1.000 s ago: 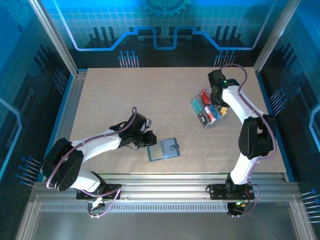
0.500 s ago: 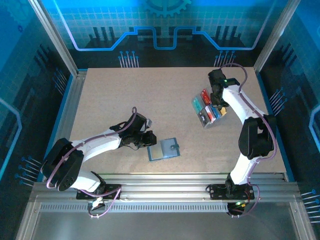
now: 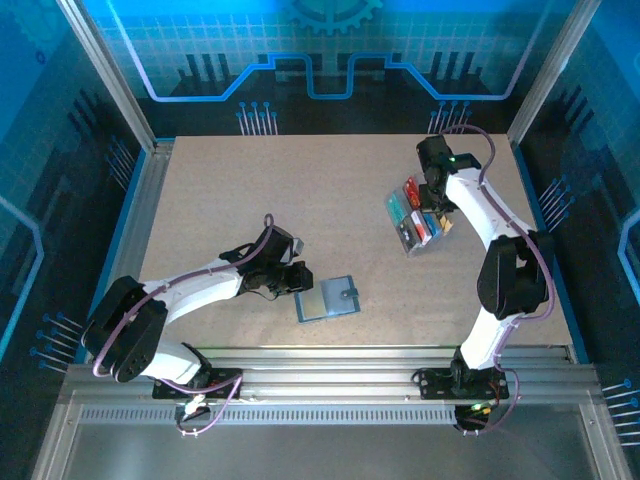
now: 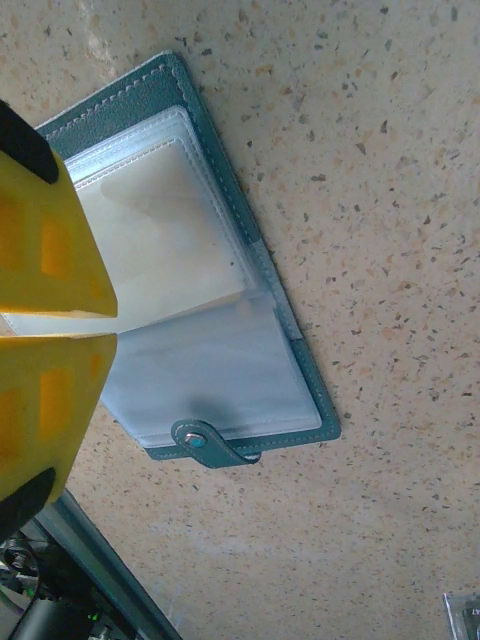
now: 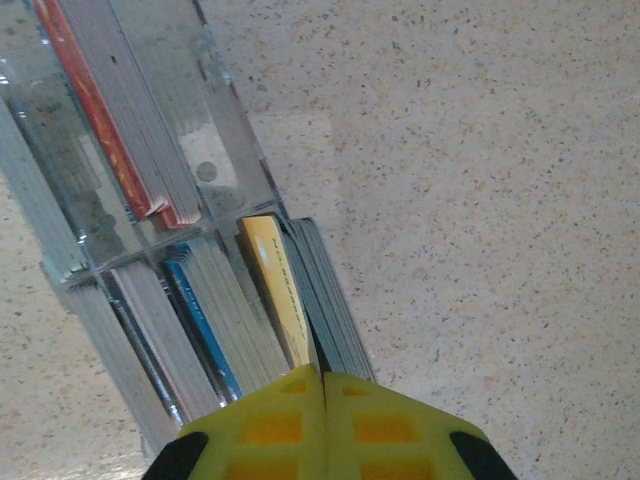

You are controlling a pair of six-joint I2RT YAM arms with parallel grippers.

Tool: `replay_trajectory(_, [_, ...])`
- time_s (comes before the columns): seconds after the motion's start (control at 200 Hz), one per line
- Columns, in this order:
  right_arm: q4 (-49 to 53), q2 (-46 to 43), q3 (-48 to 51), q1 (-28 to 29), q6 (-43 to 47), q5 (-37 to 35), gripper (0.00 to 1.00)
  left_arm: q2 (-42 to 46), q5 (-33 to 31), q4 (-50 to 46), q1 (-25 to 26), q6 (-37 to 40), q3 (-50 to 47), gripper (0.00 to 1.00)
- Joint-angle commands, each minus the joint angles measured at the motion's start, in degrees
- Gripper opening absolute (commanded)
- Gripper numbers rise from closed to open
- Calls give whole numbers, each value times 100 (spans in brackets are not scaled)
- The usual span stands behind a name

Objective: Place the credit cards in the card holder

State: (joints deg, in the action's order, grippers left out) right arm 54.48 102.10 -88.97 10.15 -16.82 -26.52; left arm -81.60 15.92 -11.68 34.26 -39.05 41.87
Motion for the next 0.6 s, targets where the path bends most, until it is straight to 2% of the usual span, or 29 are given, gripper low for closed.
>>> replay_trajectory(0.0, [117, -153, -250, 22, 64, 184, 0, 50, -16, -78, 28, -15, -47, 14])
replay_trajectory(0.195, [186, -200, -328, 39, 100, 313, 0, 92, -44, -98, 24, -6, -69, 14])
replay_trajectory(0.595, [231, -431, -463, 140, 91, -38, 0, 92, -63, -124, 11, 2, -65, 14])
